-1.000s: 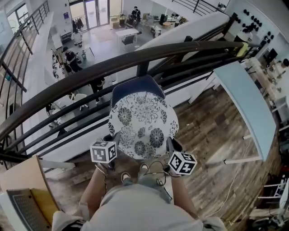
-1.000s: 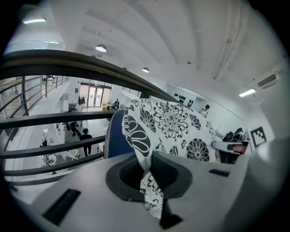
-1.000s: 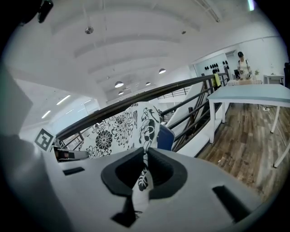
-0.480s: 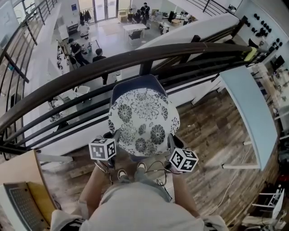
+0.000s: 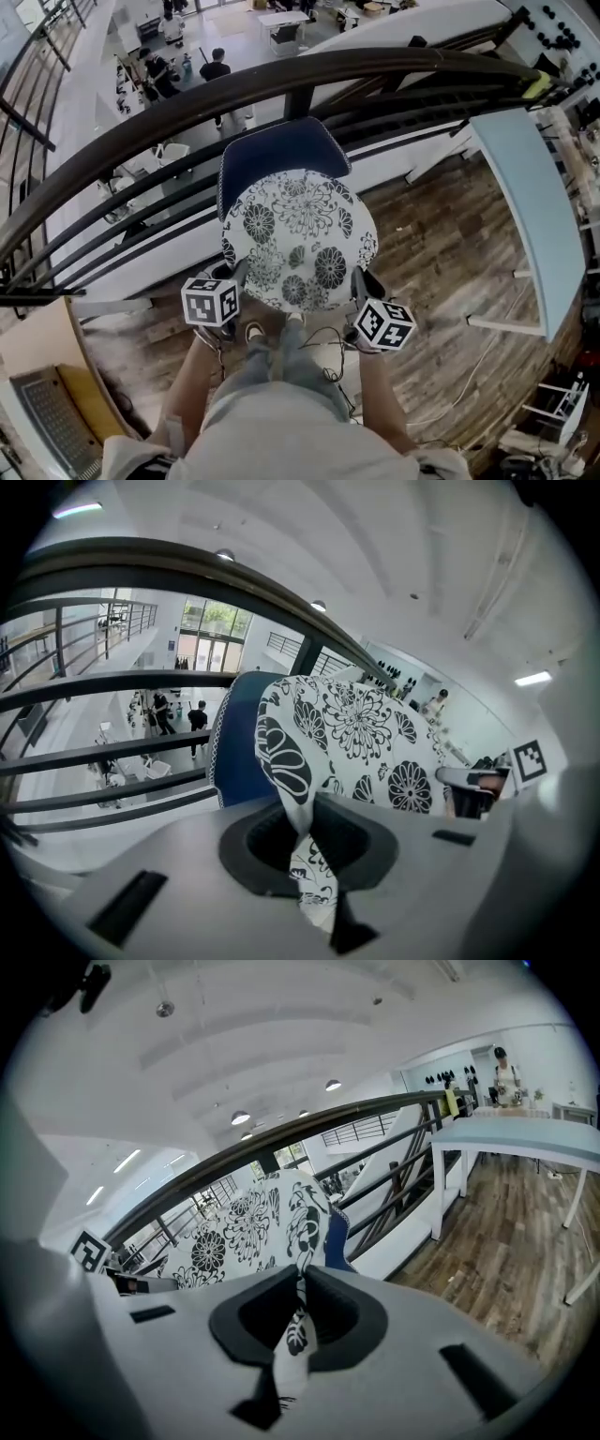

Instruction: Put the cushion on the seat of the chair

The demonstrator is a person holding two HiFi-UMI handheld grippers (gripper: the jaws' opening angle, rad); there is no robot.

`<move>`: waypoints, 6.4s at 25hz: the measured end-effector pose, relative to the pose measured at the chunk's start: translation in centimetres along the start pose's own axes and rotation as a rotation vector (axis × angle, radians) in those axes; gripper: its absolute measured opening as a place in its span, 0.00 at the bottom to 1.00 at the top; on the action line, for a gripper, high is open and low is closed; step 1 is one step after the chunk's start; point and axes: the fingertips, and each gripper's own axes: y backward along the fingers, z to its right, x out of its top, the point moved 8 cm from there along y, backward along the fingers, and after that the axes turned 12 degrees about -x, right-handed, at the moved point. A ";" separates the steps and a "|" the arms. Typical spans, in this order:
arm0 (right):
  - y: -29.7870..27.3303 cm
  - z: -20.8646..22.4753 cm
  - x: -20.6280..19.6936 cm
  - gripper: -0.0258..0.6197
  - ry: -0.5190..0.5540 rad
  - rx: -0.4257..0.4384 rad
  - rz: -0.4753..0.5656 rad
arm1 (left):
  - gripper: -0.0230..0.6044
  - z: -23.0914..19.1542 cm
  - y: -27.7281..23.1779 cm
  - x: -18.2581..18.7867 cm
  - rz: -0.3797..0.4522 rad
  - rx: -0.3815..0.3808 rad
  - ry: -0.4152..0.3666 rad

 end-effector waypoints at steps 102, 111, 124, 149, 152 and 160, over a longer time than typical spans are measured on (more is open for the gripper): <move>-2.6 0.8 -1.7 0.10 0.005 -0.144 -0.108 | 0.09 2.6 3.9 2.0 -0.099 0.444 -0.089; -2.9 1.4 -1.9 0.15 -0.028 -0.115 -0.117 | 0.13 2.2 4.0 1.9 -0.087 0.462 -0.071; -2.5 2.5 -2.3 0.31 -0.090 -0.134 -0.098 | 0.33 0.5 5.5 1.9 -0.050 0.495 -0.046; 18.7 1.4 0.4 0.37 -0.231 -0.189 0.192 | 0.36 15.3 19.7 5.6 0.213 0.253 -0.245; 23.9 0.5 1.4 0.37 -0.222 -0.181 0.245 | 0.36 18.9 23.2 6.1 0.264 0.205 -0.343; 33.6 -4.6 5.8 0.24 -0.176 -0.119 0.432 | 0.27 28.0 31.8 9.7 0.449 0.126 -0.601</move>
